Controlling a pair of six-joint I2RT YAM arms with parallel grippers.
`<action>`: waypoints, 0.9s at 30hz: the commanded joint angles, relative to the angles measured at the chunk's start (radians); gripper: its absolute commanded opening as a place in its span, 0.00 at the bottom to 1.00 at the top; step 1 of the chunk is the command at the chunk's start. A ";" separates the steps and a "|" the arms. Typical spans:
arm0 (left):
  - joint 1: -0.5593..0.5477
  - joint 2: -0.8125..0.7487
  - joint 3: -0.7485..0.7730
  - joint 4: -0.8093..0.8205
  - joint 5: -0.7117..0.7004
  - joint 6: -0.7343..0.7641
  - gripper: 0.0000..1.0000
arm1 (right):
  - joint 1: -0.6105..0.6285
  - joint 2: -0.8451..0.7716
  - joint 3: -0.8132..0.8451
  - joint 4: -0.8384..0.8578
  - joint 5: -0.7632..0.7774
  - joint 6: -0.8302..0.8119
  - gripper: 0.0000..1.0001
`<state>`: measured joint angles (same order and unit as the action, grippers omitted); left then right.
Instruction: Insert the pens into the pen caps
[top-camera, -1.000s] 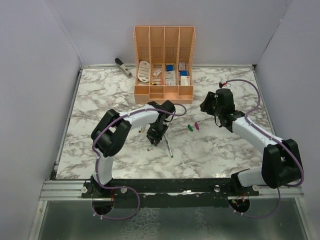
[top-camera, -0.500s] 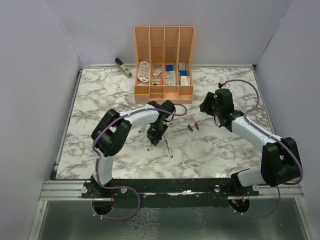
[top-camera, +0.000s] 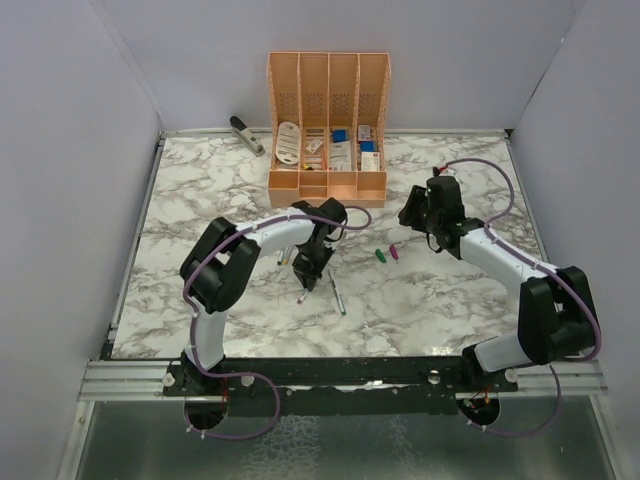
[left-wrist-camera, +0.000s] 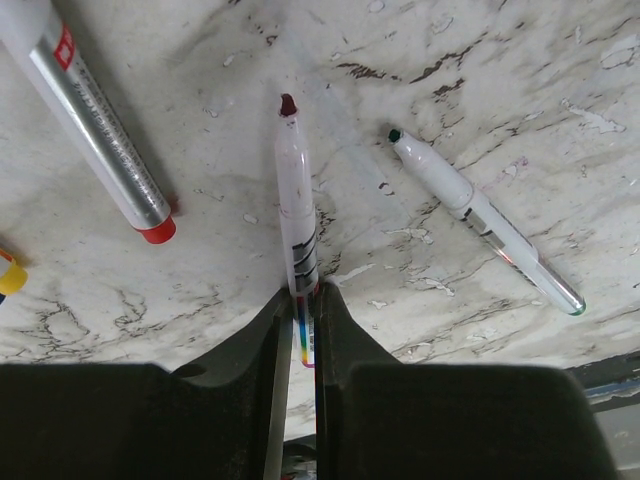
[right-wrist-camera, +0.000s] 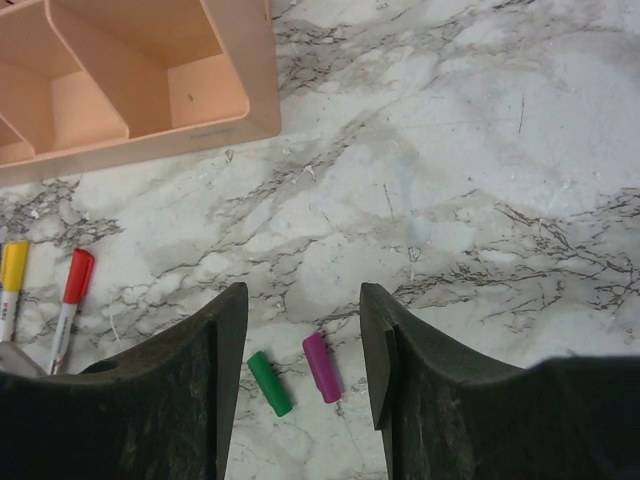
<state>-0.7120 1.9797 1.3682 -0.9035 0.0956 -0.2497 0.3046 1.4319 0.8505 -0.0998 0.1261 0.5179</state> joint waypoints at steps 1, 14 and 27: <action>0.018 0.016 -0.064 0.215 -0.070 0.046 0.00 | 0.000 0.059 0.047 -0.080 0.006 -0.046 0.46; 0.076 -0.203 0.006 0.227 -0.110 0.067 0.00 | 0.016 0.149 0.030 -0.156 0.011 -0.077 0.40; 0.116 -0.357 -0.156 0.523 0.012 0.074 0.00 | 0.144 0.186 0.068 -0.159 0.078 -0.128 0.40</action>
<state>-0.6098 1.7020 1.2793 -0.5282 0.0349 -0.1913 0.4328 1.5902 0.8799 -0.2424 0.1604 0.4126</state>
